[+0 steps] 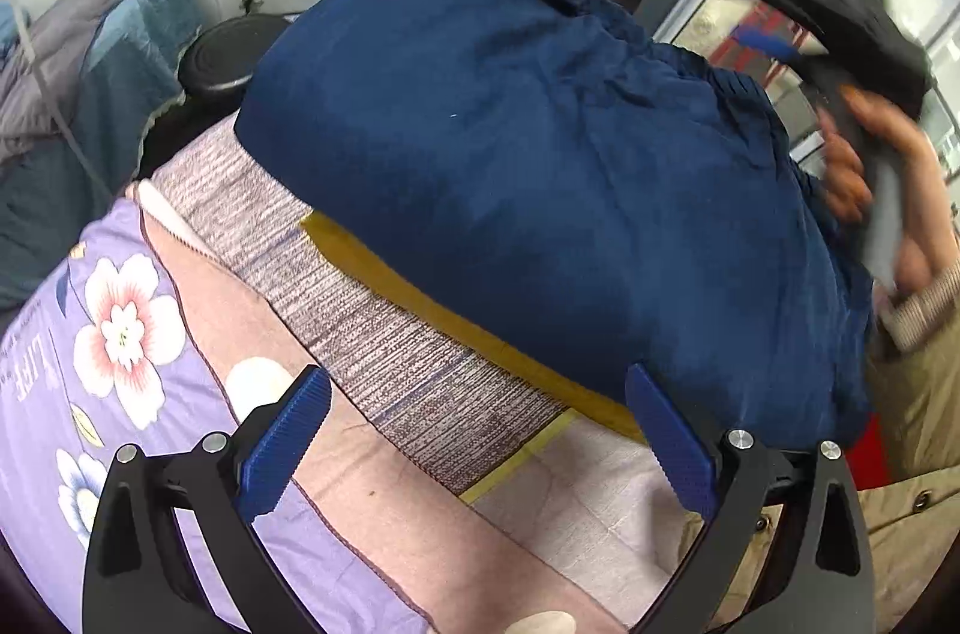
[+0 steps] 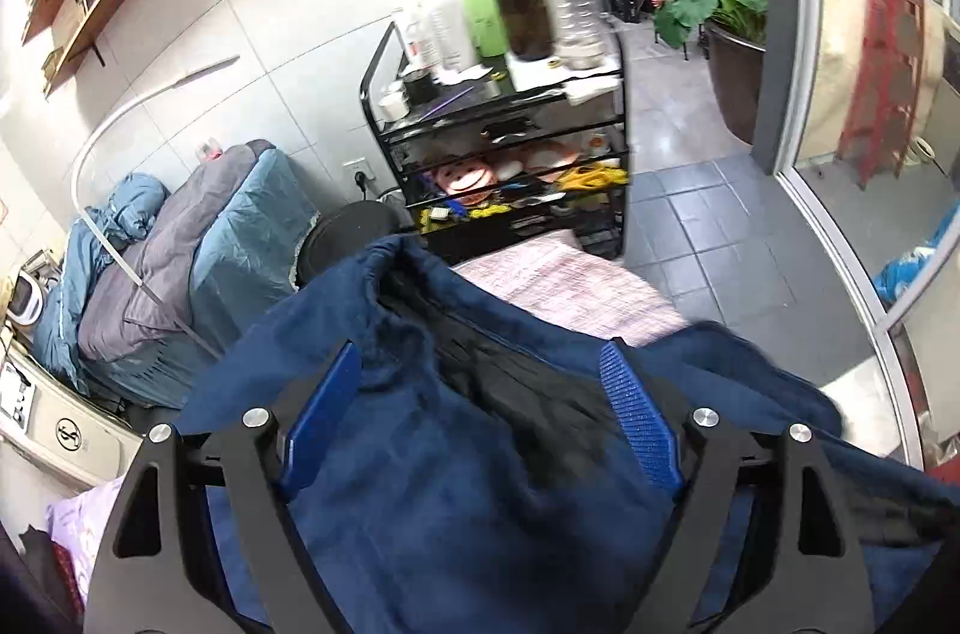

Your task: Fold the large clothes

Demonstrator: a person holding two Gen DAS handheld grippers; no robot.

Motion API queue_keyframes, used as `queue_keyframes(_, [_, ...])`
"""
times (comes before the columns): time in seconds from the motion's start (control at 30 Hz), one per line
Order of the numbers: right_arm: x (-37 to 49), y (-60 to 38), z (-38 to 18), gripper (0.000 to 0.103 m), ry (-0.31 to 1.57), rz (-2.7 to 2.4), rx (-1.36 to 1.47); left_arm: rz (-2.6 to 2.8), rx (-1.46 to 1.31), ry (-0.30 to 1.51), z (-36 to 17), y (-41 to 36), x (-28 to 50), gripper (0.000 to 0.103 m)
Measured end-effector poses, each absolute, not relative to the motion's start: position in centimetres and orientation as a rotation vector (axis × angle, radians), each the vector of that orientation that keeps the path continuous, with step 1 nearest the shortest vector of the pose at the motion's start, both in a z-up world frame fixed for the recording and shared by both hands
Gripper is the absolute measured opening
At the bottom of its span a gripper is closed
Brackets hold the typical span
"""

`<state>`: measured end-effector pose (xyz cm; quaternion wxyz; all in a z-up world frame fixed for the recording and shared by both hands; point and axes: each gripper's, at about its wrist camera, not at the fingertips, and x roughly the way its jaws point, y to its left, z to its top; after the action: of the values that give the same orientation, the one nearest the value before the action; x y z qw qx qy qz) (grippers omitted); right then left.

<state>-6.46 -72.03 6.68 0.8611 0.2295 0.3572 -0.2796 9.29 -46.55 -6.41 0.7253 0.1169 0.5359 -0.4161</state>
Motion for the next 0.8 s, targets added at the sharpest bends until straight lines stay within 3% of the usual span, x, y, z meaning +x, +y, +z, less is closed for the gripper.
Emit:
queue_keyframes(0.23, [-19.3,-73.3,5.8,0.082,0.862,-0.874,0.402,-0.958,0.274,1.159,-6.2,-47.6,8.8,0.097])
queue_keyframes(0.47, [-27.5,-79.1,-1.5,0.077,0.996,-0.996,0.588,-0.977,0.270,1.186,-6.4,-48.8,8.2,0.097])
queue_keyframes(0.63, [-28.2,-80.9,-2.1,0.077,0.907,-1.046,0.797,-0.965,0.293,1.164,-5.8,-47.9,7.8,0.097])
queue_keyframes(0.8, [-27.7,-77.2,3.5,0.084,0.754,-1.075,0.795,-0.929,0.310,1.130,-4.4,-46.8,7.7,0.097])
